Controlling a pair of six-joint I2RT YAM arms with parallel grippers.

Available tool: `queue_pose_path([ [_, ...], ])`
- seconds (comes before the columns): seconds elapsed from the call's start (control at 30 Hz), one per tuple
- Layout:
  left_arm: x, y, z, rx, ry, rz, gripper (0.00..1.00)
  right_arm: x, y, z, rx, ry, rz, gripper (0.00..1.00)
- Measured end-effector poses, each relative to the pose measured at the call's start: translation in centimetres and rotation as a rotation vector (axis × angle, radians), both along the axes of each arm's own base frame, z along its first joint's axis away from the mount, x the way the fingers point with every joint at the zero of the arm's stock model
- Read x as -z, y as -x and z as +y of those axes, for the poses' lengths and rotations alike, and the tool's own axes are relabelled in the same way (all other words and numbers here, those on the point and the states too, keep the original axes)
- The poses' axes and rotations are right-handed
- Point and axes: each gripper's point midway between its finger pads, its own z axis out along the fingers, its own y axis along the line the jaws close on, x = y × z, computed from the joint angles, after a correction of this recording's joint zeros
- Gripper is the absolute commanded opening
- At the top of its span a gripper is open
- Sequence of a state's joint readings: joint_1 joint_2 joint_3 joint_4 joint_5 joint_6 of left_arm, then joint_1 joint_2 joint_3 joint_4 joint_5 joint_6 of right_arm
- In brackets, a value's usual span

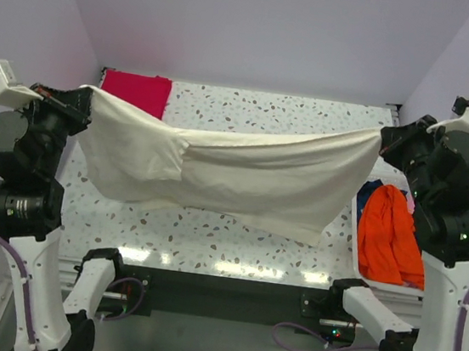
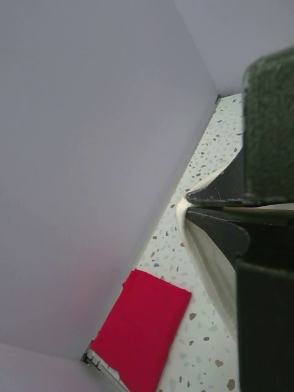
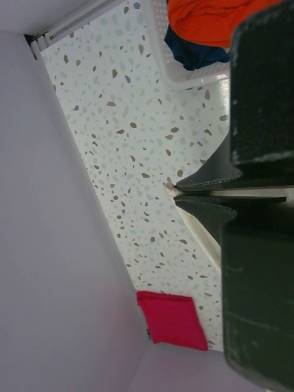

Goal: Fold and stack the t-shirts
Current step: Flatten the tshirt out

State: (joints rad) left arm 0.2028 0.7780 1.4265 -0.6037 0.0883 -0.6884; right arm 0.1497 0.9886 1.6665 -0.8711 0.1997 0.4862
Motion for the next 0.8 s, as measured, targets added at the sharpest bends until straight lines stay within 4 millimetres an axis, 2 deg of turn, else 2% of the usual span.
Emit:
queue_pose_path([
  [0.03, 0.6, -1.1, 0.0, 0.011, 0.004, 0.014, 0.0, 0.2, -0.4, 0.2, -0.005, -0.001, 0.007, 0.0],
  [0.13, 3.4, -5.7, 0.2, 0.056, 0.025, 0.081, 0.0, 2.2, -4.4, 1.1, -0.02, -0.008, 0.052, 0.0],
  [0.2, 5.7, -9.2, 0.2, 0.095, 0.04, 0.133, 0.0, 4.4, -7.9, 1.9, -0.034, -0.011, 0.095, 0.0],
  [0.3, 9.4, -15.4, 0.1, 0.17, 0.082, 0.201, 0.0, 8.5, -14.1, 3.3, -0.054, -0.014, 0.171, 0.0],
  [0.37, 12.6, -19.7, 0.0, 0.224, 0.12, 0.253, 0.0, 11.3, -18.3, 4.1, -0.07, -0.021, 0.225, 0.0],
  [0.43, 14.5, -23.9, -0.2, 0.287, 0.156, 0.277, 0.0, 13.0, -21.8, 4.8, -0.085, -0.033, 0.252, 0.0],
  [0.47, 15.0, -25.9, -0.3, 0.315, 0.172, 0.282, 0.0, 13.1, -23.8, 5.1, -0.088, -0.041, 0.251, 0.0],
  [0.53, 14.4, -29.1, -0.3, 0.355, 0.181, 0.25, 0.0, 12.1, -26.5, 5.6, -0.101, -0.058, 0.209, 0.0],
  [0.6, 11.7, -31.7, -0.4, 0.395, 0.172, 0.182, 0.0, 9.3, -28.3, 5.8, -0.103, -0.071, 0.131, 0.0],
  [0.67, 7.0, -33.2, -0.4, 0.42, 0.133, 0.073, 0.0, 5.1, -28.6, 5.8, -0.103, -0.08, 0.027, 0.0],
  [0.7, 4.0, -33.4, -0.5, 0.435, 0.109, 0.006, 0.0, 3.1, -28.6, 5.6, -0.102, -0.084, -0.023, 0.0],
  [0.77, -1.6, -32.8, -0.6, 0.45, 0.053, -0.13, 0.0, -1.9, -28.0, 5.2, -0.099, -0.095, -0.163, 0.0],
  [0.8, -4.1, -32.0, -0.8, 0.461, 0.024, -0.195, 0.0, -3.7, -27.4, 4.8, -0.095, -0.098, -0.213, 0.0],
])
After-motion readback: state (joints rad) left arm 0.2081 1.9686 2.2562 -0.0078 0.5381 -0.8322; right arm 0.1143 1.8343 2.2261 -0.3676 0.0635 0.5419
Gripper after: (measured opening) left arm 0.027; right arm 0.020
